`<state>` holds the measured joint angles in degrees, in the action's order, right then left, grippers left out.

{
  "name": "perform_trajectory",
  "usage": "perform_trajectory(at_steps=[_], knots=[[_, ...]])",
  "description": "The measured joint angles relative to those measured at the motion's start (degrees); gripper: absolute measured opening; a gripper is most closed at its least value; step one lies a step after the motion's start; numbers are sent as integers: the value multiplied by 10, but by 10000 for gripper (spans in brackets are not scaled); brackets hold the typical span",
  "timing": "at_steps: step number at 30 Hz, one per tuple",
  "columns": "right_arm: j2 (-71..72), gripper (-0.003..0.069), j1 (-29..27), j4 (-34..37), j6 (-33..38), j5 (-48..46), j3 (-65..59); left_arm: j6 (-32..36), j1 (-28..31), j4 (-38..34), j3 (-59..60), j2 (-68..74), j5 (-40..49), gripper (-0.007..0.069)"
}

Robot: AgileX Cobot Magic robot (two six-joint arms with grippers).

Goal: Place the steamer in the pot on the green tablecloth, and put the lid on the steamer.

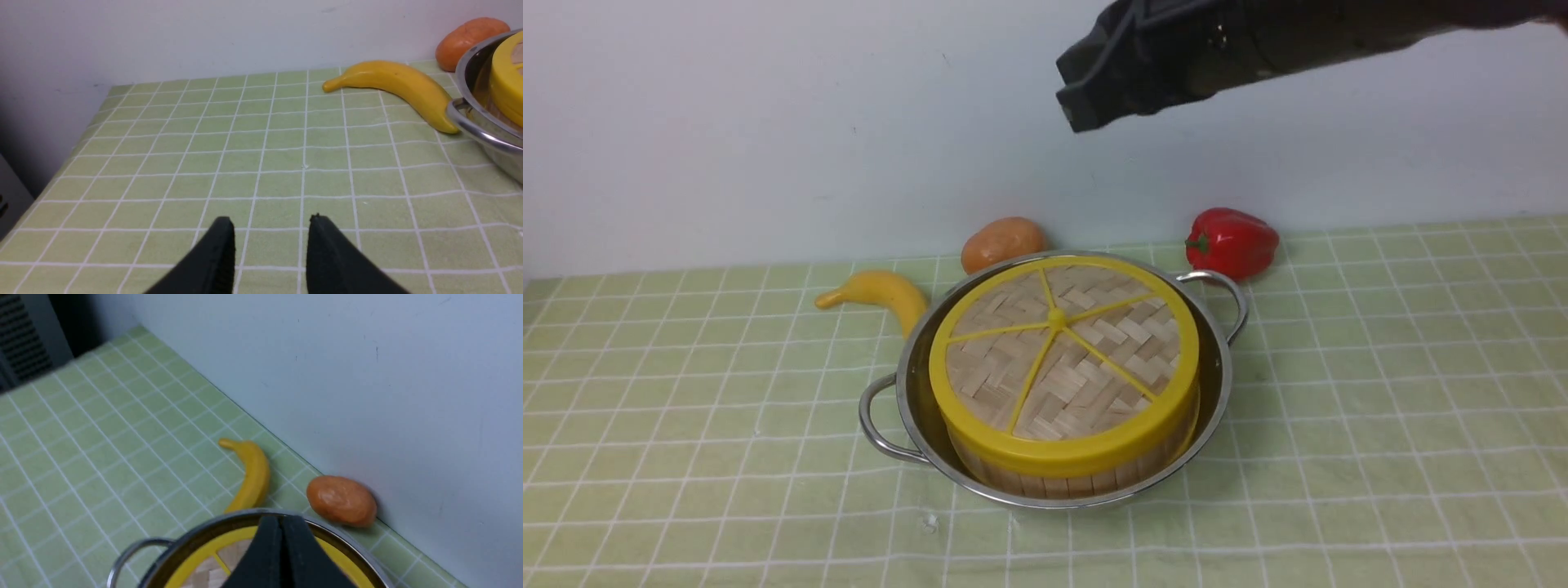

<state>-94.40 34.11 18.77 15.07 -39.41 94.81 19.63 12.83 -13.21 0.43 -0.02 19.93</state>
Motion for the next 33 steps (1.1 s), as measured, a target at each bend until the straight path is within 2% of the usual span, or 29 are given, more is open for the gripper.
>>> perform_trajectory(at_steps=[5,10,14,16,20,21,22,24,25,29,33], knots=[[0,-6,0,18,-10,0,0,0,0,1,0,0,0,242],[36,2,0,-4,-12,-8,-42,0,0,1,0,0,0,242],[184,13,-4,-65,-12,-7,-200,0,0,1,0,0,0,242],[228,17,-11,-71,-14,1,-254,0,0,1,0,0,0,242],[406,38,-74,-72,-25,56,-427,0,0,1,0,0,0,242],[480,46,-109,-72,-27,77,-484,0,0,1,0,0,0,242],[489,48,-113,-72,-27,80,-491,0,0,1,0,0,0,242],[623,62,-173,-72,-28,118,-594,0,0,1,0,0,0,242],[633,63,-177,-72,-29,118,-594,0,0,1,0,0,0,242],[816,92,-242,-71,-38,177,-727,0,0,1,0,0,0,242],[896,112,-275,-71,-60,203,-809,0,0,1,0,0,0,242]])
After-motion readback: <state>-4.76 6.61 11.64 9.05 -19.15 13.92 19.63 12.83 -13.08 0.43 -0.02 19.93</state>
